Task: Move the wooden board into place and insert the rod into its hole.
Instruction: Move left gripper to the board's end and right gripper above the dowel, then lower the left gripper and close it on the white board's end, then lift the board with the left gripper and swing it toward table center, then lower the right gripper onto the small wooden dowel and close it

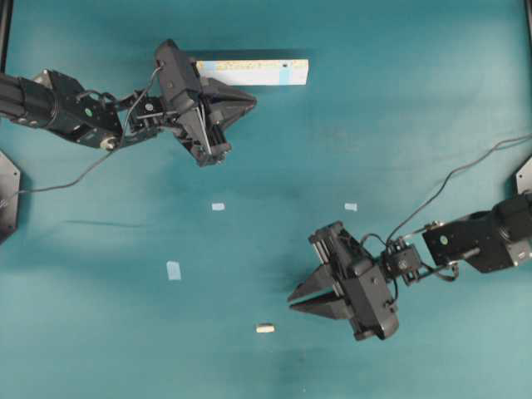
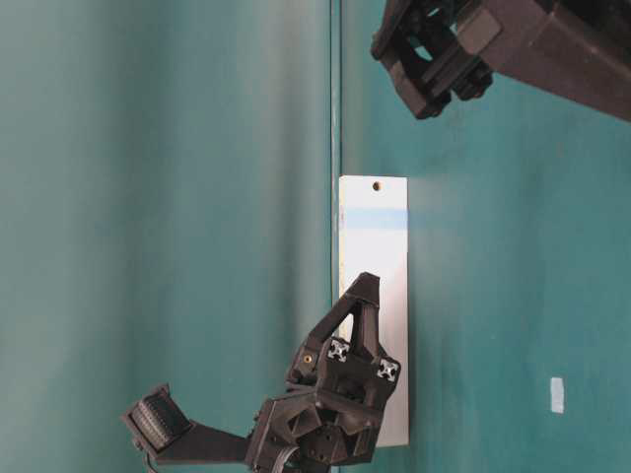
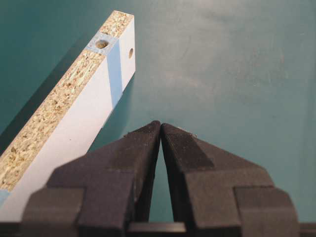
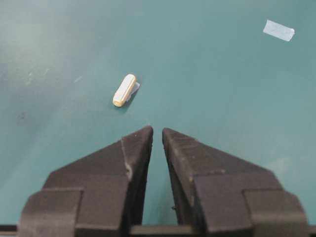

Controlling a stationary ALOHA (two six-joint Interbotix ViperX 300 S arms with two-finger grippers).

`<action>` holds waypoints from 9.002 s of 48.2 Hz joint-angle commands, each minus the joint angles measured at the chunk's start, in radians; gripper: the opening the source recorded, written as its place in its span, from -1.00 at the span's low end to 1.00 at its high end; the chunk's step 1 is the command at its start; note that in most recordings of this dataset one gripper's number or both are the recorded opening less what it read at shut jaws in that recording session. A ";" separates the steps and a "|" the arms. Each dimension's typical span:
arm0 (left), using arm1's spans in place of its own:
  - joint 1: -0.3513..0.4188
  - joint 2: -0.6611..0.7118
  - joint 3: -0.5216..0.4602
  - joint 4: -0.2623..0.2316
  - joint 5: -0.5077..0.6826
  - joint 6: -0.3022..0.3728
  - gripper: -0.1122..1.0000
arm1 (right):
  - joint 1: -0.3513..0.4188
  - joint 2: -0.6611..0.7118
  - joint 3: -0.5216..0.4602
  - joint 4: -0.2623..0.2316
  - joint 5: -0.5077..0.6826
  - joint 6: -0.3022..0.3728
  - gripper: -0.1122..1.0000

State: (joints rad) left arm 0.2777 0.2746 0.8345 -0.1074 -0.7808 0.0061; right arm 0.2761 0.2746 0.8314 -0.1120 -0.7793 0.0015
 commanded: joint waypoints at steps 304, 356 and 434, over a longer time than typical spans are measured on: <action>-0.164 -0.161 -0.225 0.040 0.830 -0.012 -0.40 | 0.094 -0.003 -0.603 -0.029 1.247 0.466 0.76; -0.252 -0.066 -0.273 0.040 0.796 -0.110 -0.40 | 0.092 0.002 -0.603 -0.032 1.241 0.468 0.76; -0.253 -0.077 -0.250 0.040 0.825 -0.107 0.32 | 0.107 0.110 -0.782 -0.026 1.385 0.603 0.76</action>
State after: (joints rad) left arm 0.0261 0.2286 0.5921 -0.0660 0.0491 -0.0982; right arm 0.3758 0.3881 0.0905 -0.1396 0.6059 0.6059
